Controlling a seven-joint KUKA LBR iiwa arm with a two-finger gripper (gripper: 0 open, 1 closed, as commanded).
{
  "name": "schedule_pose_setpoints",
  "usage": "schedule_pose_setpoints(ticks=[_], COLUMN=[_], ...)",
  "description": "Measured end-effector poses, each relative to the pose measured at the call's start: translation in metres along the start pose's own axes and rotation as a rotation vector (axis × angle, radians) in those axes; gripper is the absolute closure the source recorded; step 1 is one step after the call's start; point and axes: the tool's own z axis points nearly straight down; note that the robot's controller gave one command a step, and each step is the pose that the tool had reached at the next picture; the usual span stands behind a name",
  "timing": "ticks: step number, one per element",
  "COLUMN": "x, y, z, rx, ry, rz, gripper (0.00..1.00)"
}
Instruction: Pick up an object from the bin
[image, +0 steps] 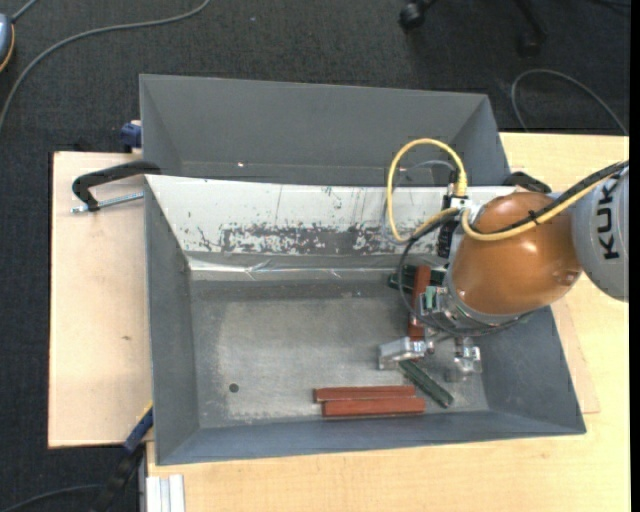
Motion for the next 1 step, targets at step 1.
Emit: schedule_pose_setpoints(ticks=[1], x=[0.0175], y=[-0.0209], z=[-0.0005], rx=[0.000], ry=[0.001], rz=[-0.708], gripper=[0.00])
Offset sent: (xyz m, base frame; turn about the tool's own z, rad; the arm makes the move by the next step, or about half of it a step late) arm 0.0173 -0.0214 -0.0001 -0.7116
